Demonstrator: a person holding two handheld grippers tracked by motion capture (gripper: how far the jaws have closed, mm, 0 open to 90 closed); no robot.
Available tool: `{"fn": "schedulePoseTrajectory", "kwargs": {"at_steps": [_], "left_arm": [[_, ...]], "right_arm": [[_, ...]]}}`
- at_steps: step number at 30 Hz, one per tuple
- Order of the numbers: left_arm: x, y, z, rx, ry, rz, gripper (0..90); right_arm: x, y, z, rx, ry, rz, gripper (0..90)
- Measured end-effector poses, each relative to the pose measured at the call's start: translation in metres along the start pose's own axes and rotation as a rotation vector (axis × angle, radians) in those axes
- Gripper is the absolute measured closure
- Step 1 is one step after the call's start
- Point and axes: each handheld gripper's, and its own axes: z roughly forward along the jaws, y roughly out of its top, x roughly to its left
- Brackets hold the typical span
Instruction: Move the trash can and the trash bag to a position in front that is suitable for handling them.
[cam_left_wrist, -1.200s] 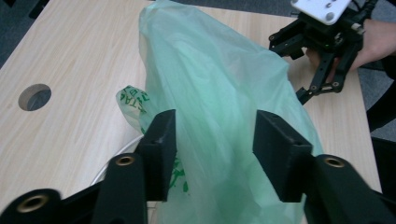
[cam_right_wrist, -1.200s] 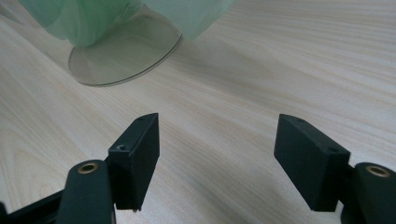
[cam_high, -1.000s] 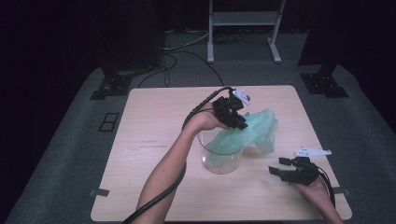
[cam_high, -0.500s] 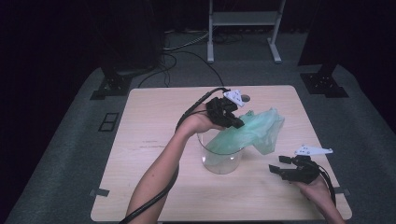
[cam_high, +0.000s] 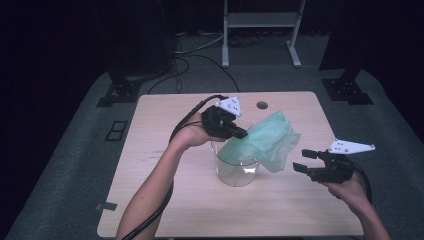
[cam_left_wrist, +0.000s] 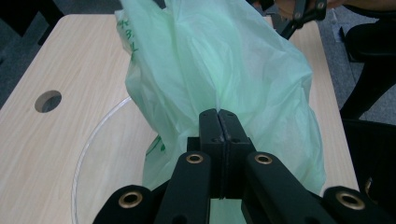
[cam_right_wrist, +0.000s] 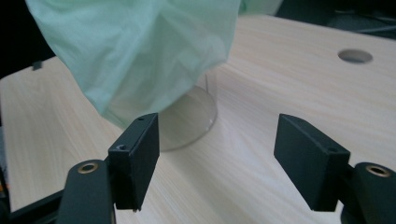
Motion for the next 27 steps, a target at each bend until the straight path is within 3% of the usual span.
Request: {"fn": "schedulePoseTrajectory", "kwargs": {"at_steps": [5,11,14,18,19,20,23,27], "left_arm": [[0.0,-0.007,-0.003,-0.001,-0.006,-0.004,89.5],[-0.001,-0.012,-0.006,0.001,-0.017,-0.003,89.5],[-0.001,-0.014,-0.009,0.002,-0.019,-0.005,89.5],[0.0,-0.016,-0.011,0.007,-0.016,-0.012,89.5],[0.0,-0.016,-0.011,0.007,-0.013,-0.016,89.5],[0.001,-0.018,-0.012,0.01,-0.008,-0.019,89.4],[0.001,-0.02,-0.014,0.011,-0.002,-0.024,88.8],[0.001,-0.021,-0.016,0.016,0.009,-0.033,85.3]], "right_arm": [[0.005,0.018,0.004,-0.004,0.066,-0.065,30.6],[0.008,0.034,0.019,0.023,0.079,-0.119,35.0],[0.009,0.043,0.025,0.026,0.104,-0.138,42.2],[0.015,0.055,0.03,0.031,0.143,-0.172,60.7],[0.015,0.055,0.03,0.031,0.143,-0.172,60.7],[0.02,0.061,0.032,0.038,0.167,-0.195,70.5],[0.026,0.07,0.035,0.051,0.194,-0.23,82.2],[0.035,0.082,0.039,0.073,0.212,-0.264,90.0]]}}
